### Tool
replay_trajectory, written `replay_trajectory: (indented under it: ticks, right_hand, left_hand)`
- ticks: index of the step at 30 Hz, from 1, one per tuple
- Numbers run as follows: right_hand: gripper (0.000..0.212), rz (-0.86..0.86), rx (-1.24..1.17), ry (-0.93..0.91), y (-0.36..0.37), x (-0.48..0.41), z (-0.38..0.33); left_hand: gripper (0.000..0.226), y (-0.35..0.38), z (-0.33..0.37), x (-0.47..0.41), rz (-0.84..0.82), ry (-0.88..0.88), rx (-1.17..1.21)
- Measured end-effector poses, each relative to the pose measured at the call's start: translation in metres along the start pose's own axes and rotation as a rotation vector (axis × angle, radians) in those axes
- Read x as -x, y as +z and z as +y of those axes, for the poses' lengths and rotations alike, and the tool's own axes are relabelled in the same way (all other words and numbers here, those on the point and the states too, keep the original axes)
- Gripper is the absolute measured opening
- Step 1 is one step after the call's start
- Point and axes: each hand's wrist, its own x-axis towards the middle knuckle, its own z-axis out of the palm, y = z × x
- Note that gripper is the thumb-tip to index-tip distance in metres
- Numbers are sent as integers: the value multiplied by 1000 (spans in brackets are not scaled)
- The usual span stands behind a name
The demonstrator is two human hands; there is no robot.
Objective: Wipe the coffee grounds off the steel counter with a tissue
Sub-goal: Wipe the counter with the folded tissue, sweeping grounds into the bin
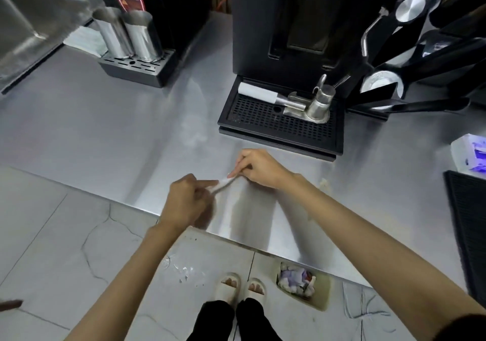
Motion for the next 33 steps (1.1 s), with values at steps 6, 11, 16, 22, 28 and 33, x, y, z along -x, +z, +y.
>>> replay_trajectory:
  ticks: [6, 11, 16, 22, 28, 33]
  right_hand:
    - [33, -77, 2, -72, 42, -40, -46]
    - [33, -132, 62, -110, 36, -32, -45]
    - [37, -160, 61, -109, 19, -3, -20]
    - [33, -232, 107, -171, -8, 32, 13]
    - [37, -291, 172, -209, -34, 59, 45]
    - [36, -277, 180, -161, -60, 85, 78]
  left_hand:
    - [31, -14, -48, 22, 45, -148, -25]
    - [32, -2, -42, 37, 77, -191, 99]
    - [30, 28, -3, 51, 78, -237, 168]
    - [30, 72, 61, 71, 123, -304, 213]
    - [31, 112, 111, 82, 160, -317, 277]
    - [33, 135, 147, 75, 128, -282, 269]
